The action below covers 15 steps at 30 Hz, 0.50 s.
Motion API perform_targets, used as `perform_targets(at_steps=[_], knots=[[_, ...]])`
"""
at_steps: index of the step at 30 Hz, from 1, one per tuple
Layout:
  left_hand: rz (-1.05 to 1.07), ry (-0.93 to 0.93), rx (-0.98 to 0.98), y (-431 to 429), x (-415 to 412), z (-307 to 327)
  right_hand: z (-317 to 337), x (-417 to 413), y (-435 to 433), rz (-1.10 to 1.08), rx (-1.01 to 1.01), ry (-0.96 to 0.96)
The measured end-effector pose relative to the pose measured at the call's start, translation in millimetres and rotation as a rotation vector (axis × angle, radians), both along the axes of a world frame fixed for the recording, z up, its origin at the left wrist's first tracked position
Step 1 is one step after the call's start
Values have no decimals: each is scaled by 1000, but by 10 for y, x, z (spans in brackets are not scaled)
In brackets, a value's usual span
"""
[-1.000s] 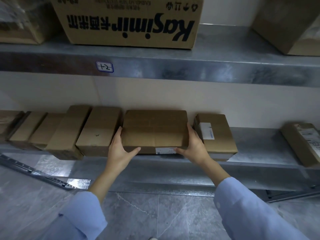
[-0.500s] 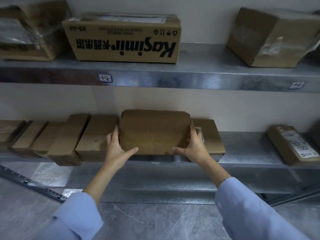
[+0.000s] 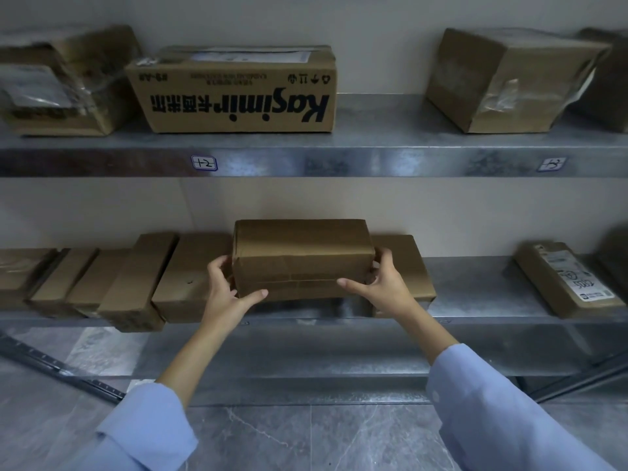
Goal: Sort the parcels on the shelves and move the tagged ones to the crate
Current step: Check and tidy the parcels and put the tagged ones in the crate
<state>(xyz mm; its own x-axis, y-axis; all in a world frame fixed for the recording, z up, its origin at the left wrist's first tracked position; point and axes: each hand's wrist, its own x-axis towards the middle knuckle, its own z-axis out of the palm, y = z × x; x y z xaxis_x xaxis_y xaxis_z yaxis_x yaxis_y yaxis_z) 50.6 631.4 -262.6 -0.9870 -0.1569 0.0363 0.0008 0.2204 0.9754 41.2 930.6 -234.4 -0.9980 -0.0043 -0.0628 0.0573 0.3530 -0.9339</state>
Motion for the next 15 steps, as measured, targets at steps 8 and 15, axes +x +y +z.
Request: perform_targets(at_steps=[8,15], knots=[[4,-14,-140,-35,8,53,66,30,10,32,103,86],[-14,-14,-83,-48,46,72,49,70,-7,4,-15,25]])
